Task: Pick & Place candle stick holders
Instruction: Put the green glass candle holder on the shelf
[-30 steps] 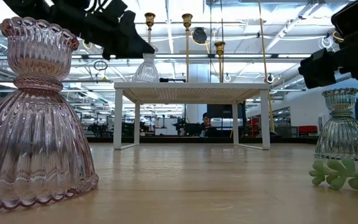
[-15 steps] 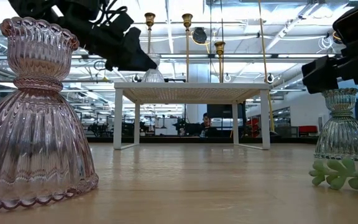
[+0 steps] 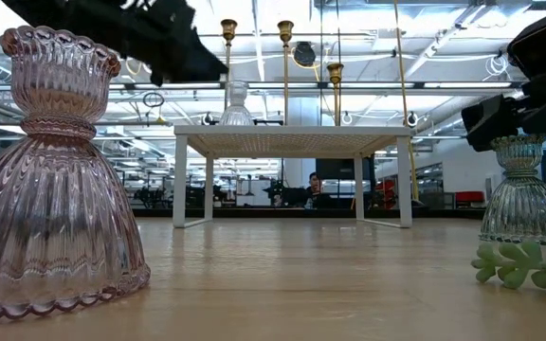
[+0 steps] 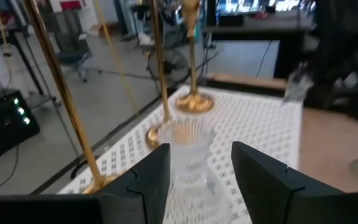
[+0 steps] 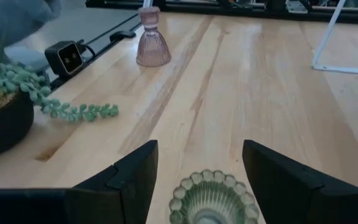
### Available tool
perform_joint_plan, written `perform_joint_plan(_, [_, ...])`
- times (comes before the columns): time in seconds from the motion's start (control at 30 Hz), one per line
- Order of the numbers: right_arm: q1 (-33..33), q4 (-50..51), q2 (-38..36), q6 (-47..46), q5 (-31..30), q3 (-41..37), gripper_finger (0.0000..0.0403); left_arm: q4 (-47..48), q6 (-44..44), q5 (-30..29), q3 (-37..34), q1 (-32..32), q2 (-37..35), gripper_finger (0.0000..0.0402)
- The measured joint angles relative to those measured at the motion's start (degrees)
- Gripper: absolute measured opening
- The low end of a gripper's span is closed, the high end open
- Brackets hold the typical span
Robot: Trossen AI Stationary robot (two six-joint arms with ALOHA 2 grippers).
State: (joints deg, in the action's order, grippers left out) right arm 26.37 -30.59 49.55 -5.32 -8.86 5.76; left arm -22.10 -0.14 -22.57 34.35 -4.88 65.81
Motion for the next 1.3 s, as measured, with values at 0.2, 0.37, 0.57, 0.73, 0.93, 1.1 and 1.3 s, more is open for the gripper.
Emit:
perform_joint_plan(0.2, [-0.02, 0.03, 1.05, 0.00, -0.07, 0.00, 0.0226, 1.04, 0.31, 0.00, 0.00, 1.95, -5.44, 0.0177])
perform_joint_plan(0.37, [-0.02, 1.63, 1.63, -3.05, -0.07, 0.00, 0.0226, 1.13, 0.44, -0.02, 0.00, 3.27, -8.02, 0.0177])
perform_joint_plan(0.57, [-0.02, 3.46, 2.10, -4.48, -0.40, 0.00, 0.0226, 1.10, 0.42, -0.02, 0.00, 4.84, -9.76, 0.0177])
perform_joint_plan(0.73, [-0.04, 3.66, 2.10, -4.31, -3.42, 0.00, 0.0208, 1.30, 0.44, -0.01, 0.00, 5.76, -9.72, 0.0177])
perform_joint_plan(0.93, [-0.04, 3.76, 2.13, -4.50, -3.11, 0.00, 0.0165, 2.29, 2.76, -0.02, 0.00, 6.48, -9.72, 0.0177])
perform_joint_plan(1.1, [-0.04, 3.11, 2.15, -4.50, -3.13, 0.00, 0.0158, 3.15, 2.86, 0.00, 0.00, 6.94, -9.72, 0.0177])
perform_joint_plan(1.3, [-0.04, -4.58, 2.15, -4.33, -3.10, -0.02, 0.0168, 3.14, 2.86, 0.01, 0.00, 7.30, -9.72, 0.0177])
